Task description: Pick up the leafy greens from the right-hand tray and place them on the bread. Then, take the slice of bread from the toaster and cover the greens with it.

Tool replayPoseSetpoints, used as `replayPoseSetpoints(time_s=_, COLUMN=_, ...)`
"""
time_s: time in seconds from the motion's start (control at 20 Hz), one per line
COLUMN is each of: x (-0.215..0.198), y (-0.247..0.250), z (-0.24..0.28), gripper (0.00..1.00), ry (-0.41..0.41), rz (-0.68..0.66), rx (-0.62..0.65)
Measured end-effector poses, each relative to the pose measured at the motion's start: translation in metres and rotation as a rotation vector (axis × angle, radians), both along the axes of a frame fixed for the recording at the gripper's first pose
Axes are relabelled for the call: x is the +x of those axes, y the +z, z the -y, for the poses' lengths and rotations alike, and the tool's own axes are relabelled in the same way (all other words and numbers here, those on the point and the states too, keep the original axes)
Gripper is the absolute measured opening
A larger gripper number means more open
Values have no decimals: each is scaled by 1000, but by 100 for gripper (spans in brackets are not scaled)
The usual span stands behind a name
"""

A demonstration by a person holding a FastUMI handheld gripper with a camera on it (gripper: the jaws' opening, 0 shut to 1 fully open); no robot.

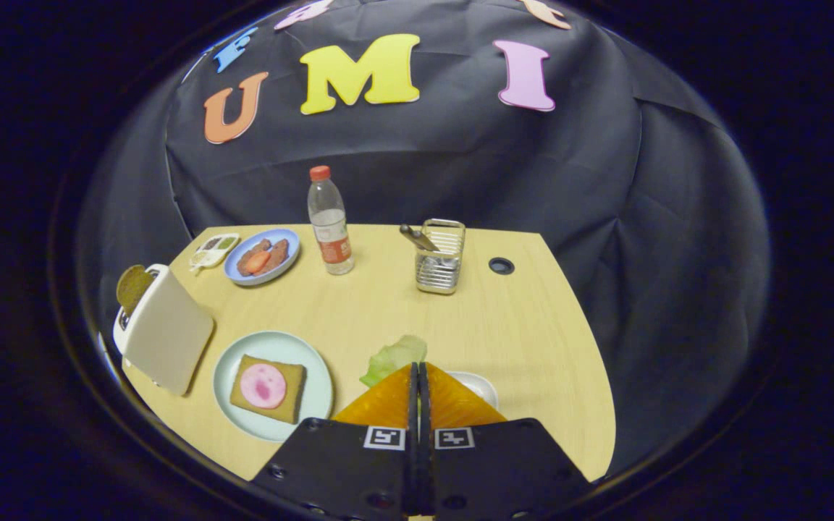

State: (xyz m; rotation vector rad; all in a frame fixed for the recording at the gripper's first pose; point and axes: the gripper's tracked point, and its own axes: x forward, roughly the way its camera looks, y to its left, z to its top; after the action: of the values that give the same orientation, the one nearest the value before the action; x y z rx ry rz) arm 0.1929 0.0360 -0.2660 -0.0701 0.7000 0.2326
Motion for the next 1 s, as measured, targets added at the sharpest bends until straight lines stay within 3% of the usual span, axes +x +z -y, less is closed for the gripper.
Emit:
replayPoseSetpoints(time_s=0.4, x=-48, y=43, z=-101, gripper=0, ry=49, rz=28, rx=27)
replayPoseSetpoints(time_s=0.75, x=-92, y=40, z=-208, gripper=0, ry=164, rz=-16, rx=63)
replayPoseSetpoints(time_s=1.0, x=-103, y=23, z=-238, gripper=0, ry=180, rz=-68, rx=54)
